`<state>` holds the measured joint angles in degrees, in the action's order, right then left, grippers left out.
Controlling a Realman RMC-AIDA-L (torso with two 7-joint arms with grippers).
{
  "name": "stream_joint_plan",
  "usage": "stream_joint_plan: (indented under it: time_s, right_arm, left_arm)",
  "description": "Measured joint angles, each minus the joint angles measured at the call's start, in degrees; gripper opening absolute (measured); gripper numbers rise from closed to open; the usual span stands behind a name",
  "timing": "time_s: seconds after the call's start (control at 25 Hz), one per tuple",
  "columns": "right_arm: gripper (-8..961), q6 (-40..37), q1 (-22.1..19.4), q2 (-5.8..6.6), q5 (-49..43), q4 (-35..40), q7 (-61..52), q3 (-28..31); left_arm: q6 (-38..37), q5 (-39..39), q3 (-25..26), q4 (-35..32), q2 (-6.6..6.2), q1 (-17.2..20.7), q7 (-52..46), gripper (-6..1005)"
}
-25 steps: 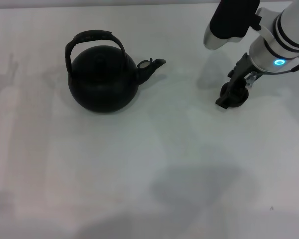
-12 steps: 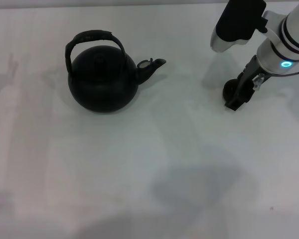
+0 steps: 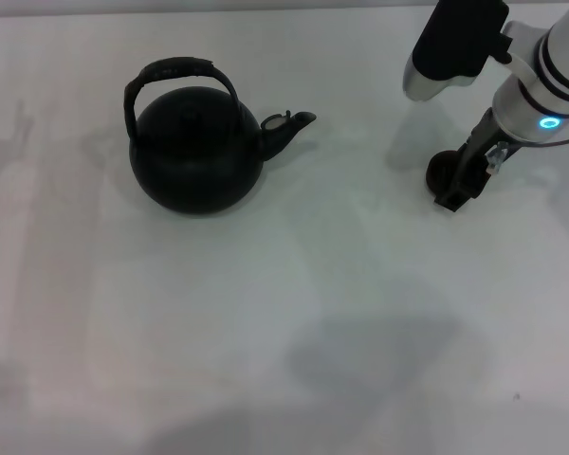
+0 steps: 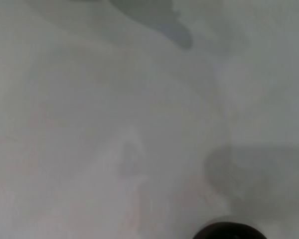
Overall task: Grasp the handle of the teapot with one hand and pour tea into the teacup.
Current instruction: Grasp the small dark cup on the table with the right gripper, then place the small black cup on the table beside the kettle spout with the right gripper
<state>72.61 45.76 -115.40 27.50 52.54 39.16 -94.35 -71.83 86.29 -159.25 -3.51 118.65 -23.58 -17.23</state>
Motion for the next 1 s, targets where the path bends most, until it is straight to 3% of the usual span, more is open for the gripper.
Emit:
stream_joint_plan:
  time_s: [0.52, 0.8, 1.0]
  right_arm:
    - [734, 4.42, 1.13, -0.5, 4.24, 3.87, 0.96, 4.24]
    - [734, 3.71, 3.5, -0.74, 10.29, 3.98, 0.21, -0.62]
    - [734, 1.9, 5.03, -0.76, 11.97, 4.02, -2.99, -7.51]
  left_arm:
    - [-0.06, 0.03, 0.09, 0.0, 0.09, -0.06, 0.01, 875]
    - [-0.1, 0.02, 0.09, 0.0, 0.09, -0.06, 0.01, 875]
    - [-0.1, 0.02, 0.08, -0.01, 0.09, -0.12, 0.01, 876]
